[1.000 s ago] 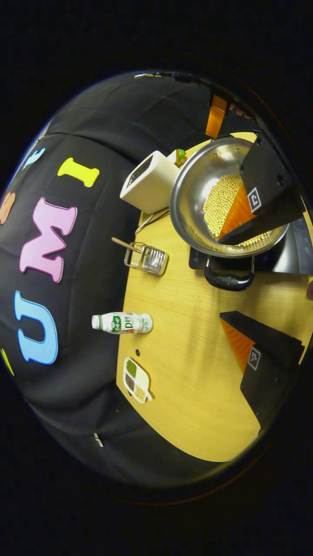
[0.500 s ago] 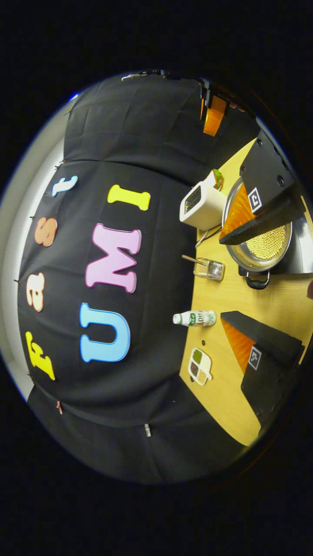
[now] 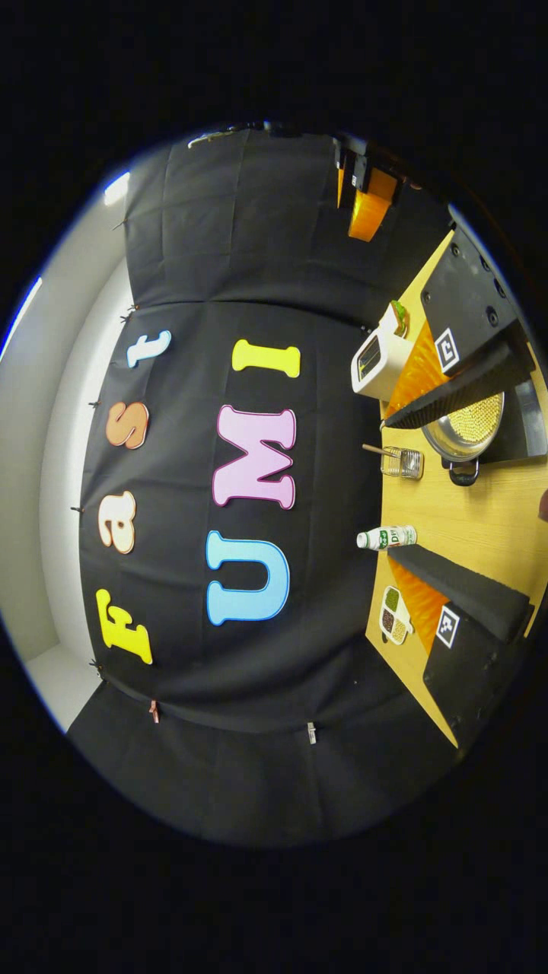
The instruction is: First push the handle of the pot to place it horizontally, then grasp the pot with both hands and set it on the induction cooktop.
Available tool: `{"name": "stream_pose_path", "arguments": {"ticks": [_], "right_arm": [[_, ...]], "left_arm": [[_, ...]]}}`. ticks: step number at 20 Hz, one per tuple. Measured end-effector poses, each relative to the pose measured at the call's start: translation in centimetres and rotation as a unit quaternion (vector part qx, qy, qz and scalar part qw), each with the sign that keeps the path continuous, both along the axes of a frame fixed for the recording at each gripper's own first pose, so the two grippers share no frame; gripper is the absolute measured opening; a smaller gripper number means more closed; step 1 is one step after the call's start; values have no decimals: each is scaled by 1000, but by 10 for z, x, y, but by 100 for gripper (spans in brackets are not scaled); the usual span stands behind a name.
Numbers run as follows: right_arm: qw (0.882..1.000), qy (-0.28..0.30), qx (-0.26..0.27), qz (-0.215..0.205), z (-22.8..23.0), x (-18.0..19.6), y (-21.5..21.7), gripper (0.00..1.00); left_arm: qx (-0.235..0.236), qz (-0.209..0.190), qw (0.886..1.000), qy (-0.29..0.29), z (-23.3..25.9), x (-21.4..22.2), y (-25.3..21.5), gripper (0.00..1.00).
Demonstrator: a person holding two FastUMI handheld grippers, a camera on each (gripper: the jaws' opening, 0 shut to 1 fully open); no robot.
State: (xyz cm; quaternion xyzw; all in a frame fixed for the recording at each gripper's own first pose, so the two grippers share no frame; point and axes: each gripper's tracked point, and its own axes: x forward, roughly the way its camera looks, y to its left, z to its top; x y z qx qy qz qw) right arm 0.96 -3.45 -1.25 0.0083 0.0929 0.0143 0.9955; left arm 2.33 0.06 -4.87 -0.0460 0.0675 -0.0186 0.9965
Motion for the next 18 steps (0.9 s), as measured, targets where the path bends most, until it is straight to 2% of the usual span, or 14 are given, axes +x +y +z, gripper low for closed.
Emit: {"name": "stream_pose_path", "arguments": {"ticks": [8,16,17,18], "right_arm": [[1000,-8,0,2,10,-14,21,98],[1000,-29,-4,-1,19,-20,26,98],[1000,-27,-4,0,18,-20,27,98],[1000,-26,-3,0,18,-20,27,100]], "left_arm": [[19,-10,1000,-14,11,-26,-3,95],[30,-24,999,-13,14,-27,-9,97],[33,-24,999,-13,14,-27,-10,93],[36,-24,999,-14,15,-27,-11,94]]}}
